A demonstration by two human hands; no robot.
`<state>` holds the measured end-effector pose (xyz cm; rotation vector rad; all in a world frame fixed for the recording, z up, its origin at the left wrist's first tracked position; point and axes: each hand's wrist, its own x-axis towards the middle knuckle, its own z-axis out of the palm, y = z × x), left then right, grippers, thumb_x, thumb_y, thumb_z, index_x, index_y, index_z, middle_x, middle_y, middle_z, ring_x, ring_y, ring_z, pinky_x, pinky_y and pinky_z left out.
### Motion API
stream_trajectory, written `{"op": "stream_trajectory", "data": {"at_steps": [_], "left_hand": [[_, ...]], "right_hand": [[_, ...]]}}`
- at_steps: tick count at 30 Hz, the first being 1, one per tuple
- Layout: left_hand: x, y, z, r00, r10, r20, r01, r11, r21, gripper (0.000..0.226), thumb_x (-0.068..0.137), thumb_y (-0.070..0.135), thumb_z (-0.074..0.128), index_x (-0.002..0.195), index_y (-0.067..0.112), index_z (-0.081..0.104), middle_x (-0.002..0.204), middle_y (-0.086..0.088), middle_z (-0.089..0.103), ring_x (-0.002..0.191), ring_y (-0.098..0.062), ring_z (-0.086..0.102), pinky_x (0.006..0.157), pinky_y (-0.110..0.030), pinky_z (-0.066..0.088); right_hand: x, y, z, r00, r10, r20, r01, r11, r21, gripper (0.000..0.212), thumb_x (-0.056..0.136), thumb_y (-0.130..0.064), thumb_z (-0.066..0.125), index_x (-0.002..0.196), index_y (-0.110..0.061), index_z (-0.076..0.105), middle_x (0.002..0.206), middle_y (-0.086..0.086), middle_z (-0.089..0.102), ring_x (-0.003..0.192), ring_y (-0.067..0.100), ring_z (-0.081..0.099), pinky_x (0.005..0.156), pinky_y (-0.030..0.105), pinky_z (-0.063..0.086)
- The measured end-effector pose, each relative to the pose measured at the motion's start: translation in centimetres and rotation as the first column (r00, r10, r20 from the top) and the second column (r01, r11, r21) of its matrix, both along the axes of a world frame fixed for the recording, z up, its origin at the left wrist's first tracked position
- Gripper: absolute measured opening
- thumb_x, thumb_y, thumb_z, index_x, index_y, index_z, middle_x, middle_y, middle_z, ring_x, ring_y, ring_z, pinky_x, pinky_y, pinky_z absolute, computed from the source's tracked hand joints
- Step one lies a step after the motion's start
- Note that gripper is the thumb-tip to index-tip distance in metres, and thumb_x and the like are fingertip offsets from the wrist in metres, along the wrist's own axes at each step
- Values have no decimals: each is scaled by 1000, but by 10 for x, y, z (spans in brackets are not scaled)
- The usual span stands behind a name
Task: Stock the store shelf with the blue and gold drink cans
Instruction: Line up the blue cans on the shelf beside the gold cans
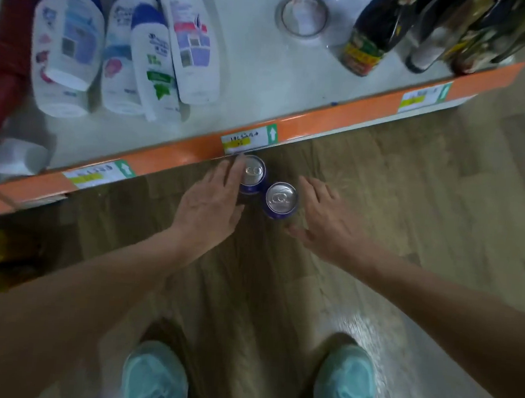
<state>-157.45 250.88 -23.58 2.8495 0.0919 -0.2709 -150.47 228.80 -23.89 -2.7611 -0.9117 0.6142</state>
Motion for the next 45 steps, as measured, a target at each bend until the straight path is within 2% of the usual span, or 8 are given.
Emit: {"op": "stream_trajectory", "data": {"at_steps": [3, 11, 17, 22, 28, 34, 39, 45], "left_hand": [[13, 4, -23, 997, 2, 77, 10, 986, -164, 94, 86, 35, 75, 158, 21, 16, 160, -8, 32, 133, -32, 51, 99, -49, 52], [25, 2, -50, 973, 118, 199, 7, 845, -535, 80, 79, 12, 83, 144, 18, 37, 150, -4, 43, 140, -17, 40, 113, -35, 42], [22, -3, -37, 965, 228, 128, -101, 776, -622, 74, 76, 11, 85, 134, 28, 42, 131, 7, 55, 123, -6, 51, 105, -35, 49], [14, 0, -16, 949, 300, 93, -154, 704, -694, 75, 68, 23, 91, 127, 31, 45, 120, 13, 59, 113, -4, 58, 99, -31, 52], [12, -5, 20, 933, 350, 87, -140, 573, -807, 70, 66, 34, 89, 123, 34, 49, 121, 5, 62, 111, -11, 63, 95, -37, 55], [25, -12, 53, 918, 393, 44, -137, 421, -897, 58, 79, 11, 83, 120, 28, 46, 115, 5, 65, 101, -9, 67, 82, -23, 57], [36, -15, 64, 901, 433, -27, -175, 305, -936, 58, 73, 29, 80, 120, 25, 47, 107, 8, 67, 92, -8, 71, 71, -23, 59], [34, -24, 77, 875, 471, -109, -261, 270, -927, 59, 66, 43, 78, 116, 27, 50, 97, 15, 70, 86, -7, 72, 67, -23, 59]], "right_hand": [[4, 7, -32, 997, -55, -47, 59, 994, 89, 104, 73, -61, 77, 152, -17, 26, 150, 5, 43, 135, 24, 43, 109, 39, 40], [-5, 10, -51, 921, -205, -330, 345, 823, 452, 89, 66, -50, 87, 138, -31, 39, 128, -10, 56, 116, 8, 54, 97, 37, 49], [-5, 19, -38, 869, -246, -430, 444, 772, 455, 71, 64, -49, 88, 121, -44, 46, 114, -18, 63, 103, -3, 61, 87, 31, 53], [7, 15, -10, 852, -211, -479, 467, 720, 514, 63, 62, -41, 89, 116, -37, 56, 110, -11, 66, 99, 6, 66, 85, 34, 56], [21, 11, 38, 815, -141, -562, 515, 623, 589, 56, 75, -17, 86, 121, -28, 55, 104, -13, 71, 92, -1, 68, 71, 9, 48], [26, 21, 62, 806, -152, -572, 556, 525, 645, 53, 74, -36, 83, 119, -30, 55, 102, -12, 71, 91, 5, 68, 72, 15, 52], [31, 26, 66, 810, -174, -560, 565, 484, 668, 59, 67, -49, 79, 118, -28, 56, 97, -14, 70, 85, 2, 67, 68, 13, 50], [21, 23, 72, 775, -247, -582, 620, 480, 621, 58, 71, -54, 82, 115, -29, 56, 96, -14, 70, 84, 4, 68, 67, 18, 52]]}}
